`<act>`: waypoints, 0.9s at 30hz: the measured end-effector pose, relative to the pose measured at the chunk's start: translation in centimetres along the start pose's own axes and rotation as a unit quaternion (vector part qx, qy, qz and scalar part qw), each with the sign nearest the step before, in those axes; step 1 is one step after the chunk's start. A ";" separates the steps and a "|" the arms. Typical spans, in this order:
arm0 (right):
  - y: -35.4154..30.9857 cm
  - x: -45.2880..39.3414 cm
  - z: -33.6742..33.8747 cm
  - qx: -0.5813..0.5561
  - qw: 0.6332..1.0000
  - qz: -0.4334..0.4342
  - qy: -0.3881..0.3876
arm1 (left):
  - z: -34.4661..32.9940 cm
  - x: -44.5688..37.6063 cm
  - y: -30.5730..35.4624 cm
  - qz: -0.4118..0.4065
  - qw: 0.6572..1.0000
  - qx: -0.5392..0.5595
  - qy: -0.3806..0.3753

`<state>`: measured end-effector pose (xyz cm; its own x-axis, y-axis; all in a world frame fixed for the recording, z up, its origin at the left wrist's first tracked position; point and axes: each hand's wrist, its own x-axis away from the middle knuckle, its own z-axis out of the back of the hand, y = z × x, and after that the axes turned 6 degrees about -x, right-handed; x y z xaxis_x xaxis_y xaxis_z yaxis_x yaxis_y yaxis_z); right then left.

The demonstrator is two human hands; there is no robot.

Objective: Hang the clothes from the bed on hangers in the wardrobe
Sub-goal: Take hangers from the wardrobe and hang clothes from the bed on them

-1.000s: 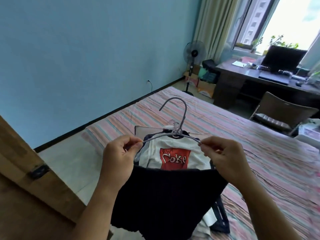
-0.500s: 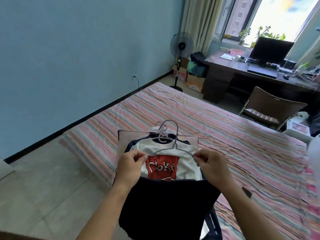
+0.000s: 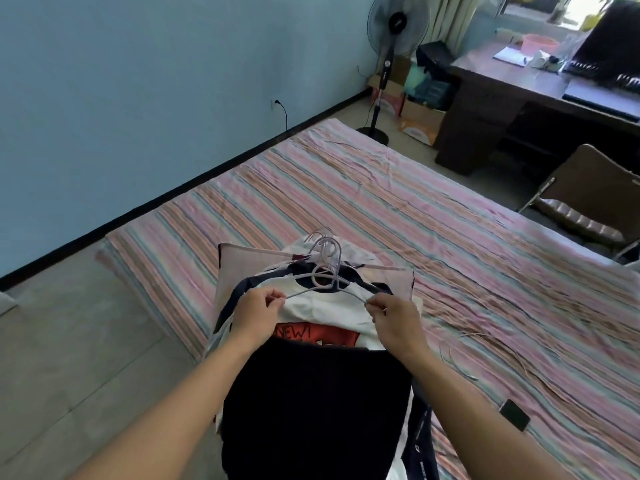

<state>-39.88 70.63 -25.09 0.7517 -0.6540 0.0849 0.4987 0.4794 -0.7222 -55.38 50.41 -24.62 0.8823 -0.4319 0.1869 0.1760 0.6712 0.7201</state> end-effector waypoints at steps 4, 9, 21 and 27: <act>1.7 -6.2 -1.7 0.001 1.000 0.002 -0.016 | -2.6 -5.7 -0.1 0.014 0.999 -0.045 -0.015; 4.5 -12.2 -5.0 0.023 0.998 -0.036 -0.035 | -6.1 -10.8 -1.8 0.001 0.990 -0.130 -0.052; 9.4 -17.8 -11.4 0.044 0.993 -0.101 -0.047 | -12.7 -13.1 -7.6 0.019 0.895 -0.386 -0.224; 9.6 -17.1 -12.1 0.051 0.993 -0.091 -0.064 | -12.7 -13.1 -7.8 0.026 0.919 -0.337 -0.202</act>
<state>-53.19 79.32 -41.80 0.6907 -0.6590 0.2977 0.6672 0.4221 -0.6137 -62.81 58.47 -41.21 0.6865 -0.4858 0.5410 0.4886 0.8592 0.1515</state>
